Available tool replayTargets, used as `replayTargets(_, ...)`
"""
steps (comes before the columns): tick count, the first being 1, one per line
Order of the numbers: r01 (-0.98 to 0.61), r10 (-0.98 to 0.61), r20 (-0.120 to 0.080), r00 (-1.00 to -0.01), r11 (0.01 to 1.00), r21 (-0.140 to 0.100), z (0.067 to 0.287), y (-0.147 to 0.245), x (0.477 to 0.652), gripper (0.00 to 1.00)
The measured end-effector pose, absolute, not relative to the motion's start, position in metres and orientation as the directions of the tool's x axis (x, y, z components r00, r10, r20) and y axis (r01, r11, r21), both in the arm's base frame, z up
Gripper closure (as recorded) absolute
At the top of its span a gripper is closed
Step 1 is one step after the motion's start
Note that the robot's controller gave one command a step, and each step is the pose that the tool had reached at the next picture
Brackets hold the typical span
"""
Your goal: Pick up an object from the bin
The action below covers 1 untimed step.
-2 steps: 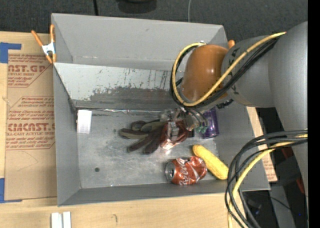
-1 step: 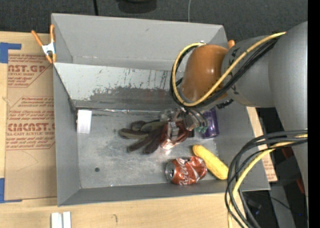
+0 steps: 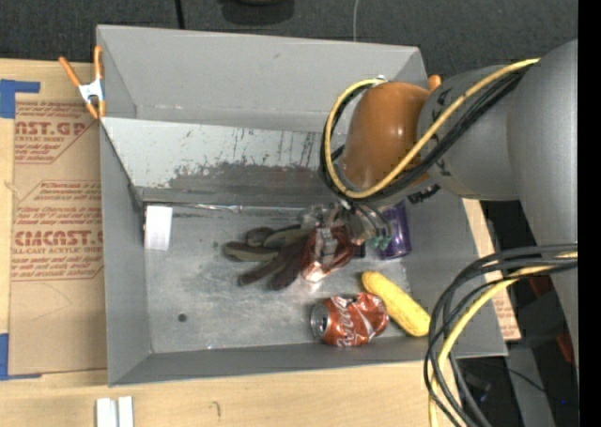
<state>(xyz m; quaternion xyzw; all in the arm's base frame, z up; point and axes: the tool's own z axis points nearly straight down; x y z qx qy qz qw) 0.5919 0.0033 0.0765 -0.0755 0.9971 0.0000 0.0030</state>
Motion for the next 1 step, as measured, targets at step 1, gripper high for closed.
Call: replayTargets(1, -0.151, -0.151, 0.001, -0.989, 0.989, 0.001, 0.0928, 0.0038, 0.5899, 1.00)
